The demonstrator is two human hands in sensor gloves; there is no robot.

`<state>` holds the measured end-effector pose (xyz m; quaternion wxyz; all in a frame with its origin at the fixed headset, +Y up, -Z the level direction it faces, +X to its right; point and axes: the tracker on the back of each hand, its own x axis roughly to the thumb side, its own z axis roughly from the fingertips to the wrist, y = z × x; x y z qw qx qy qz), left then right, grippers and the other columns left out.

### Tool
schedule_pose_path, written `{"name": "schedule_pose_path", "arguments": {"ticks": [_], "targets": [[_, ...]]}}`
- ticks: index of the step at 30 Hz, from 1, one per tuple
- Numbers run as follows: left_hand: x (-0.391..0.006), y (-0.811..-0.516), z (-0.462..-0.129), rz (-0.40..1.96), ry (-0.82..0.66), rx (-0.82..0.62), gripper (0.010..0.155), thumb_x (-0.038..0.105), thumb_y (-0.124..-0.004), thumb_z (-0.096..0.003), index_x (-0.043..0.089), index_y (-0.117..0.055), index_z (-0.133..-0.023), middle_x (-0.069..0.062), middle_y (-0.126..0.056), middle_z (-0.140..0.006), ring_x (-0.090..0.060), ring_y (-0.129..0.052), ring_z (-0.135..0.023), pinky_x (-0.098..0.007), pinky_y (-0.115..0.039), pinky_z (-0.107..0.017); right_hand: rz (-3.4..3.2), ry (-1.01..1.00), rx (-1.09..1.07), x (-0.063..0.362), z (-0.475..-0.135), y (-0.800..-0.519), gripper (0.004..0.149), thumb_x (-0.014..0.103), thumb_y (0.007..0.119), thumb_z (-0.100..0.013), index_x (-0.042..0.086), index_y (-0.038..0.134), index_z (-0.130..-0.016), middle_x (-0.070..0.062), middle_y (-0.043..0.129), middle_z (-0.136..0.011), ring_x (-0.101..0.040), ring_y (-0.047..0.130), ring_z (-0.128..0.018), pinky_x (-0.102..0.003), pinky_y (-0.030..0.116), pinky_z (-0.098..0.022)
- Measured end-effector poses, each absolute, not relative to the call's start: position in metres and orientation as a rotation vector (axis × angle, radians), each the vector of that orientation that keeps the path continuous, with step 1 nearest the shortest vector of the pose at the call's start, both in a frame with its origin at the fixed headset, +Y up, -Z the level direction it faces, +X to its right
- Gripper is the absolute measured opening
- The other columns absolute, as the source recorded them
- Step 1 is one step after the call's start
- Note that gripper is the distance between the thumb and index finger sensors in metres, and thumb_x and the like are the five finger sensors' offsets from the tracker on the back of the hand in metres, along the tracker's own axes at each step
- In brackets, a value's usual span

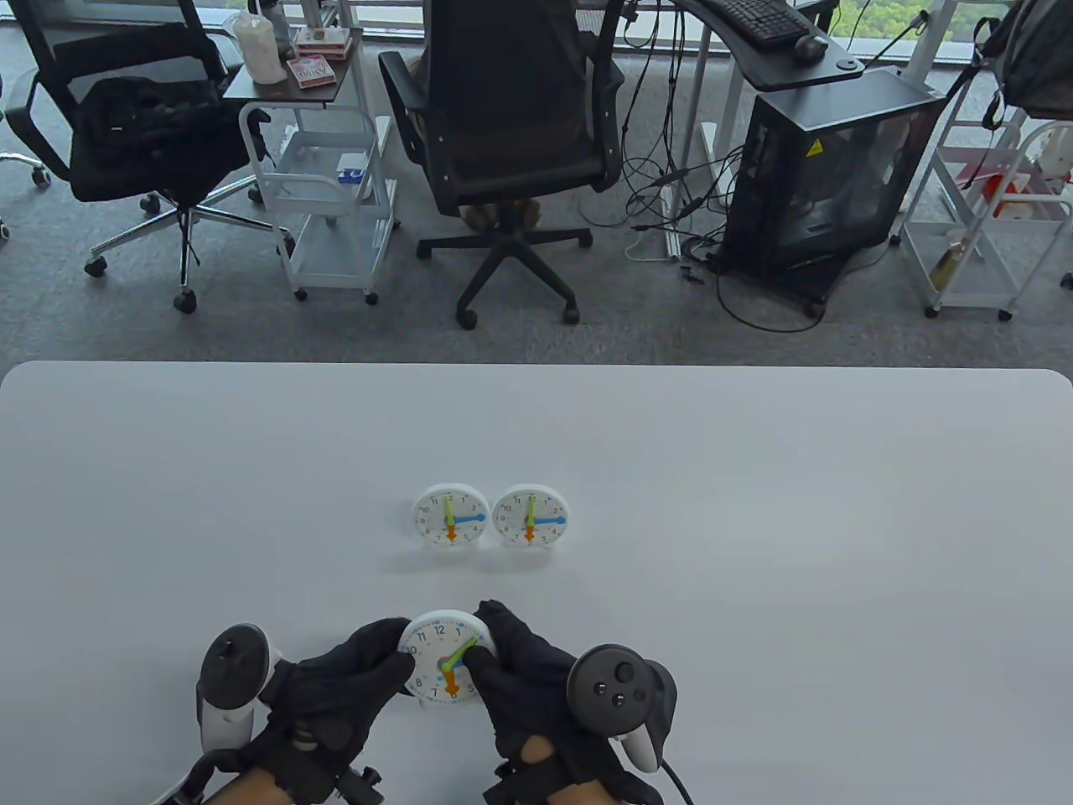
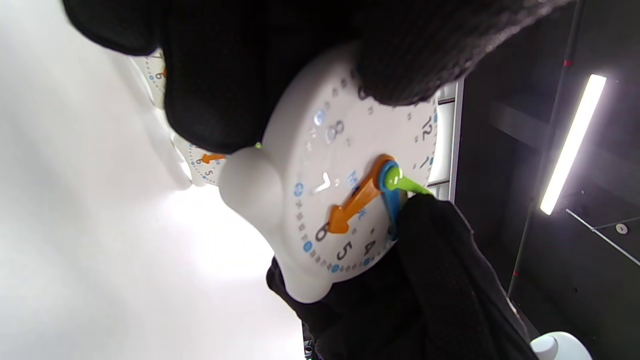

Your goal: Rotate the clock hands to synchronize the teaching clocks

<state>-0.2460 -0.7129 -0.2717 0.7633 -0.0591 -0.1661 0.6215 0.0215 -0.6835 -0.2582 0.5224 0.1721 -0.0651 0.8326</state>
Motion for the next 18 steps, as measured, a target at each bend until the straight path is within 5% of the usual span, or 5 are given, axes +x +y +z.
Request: {"name": "schedule_pose_path", "arguments": {"ticks": [18], "targets": [[-0.2434, -0.7123, -0.2699, 1.249, -0.411, -0.072, 0.051, 0.042, -0.084, -0.0503, 0.017, -0.076, -0.094, -0.009, -0.102, -0.080, -0.039, -0.104, -0.061, -0.068, -0.068, -0.057, 2.037, -0.169, 0.374, 0.0218, -0.2584, -0.6851, 0.069, 0.048, 0.079, -0.051, -0.008, 0.075, -0.090, -0.015, 0.095, -0.068, -0.037, 0.102, -0.046, -0.065, 0.074, -0.043]]}}
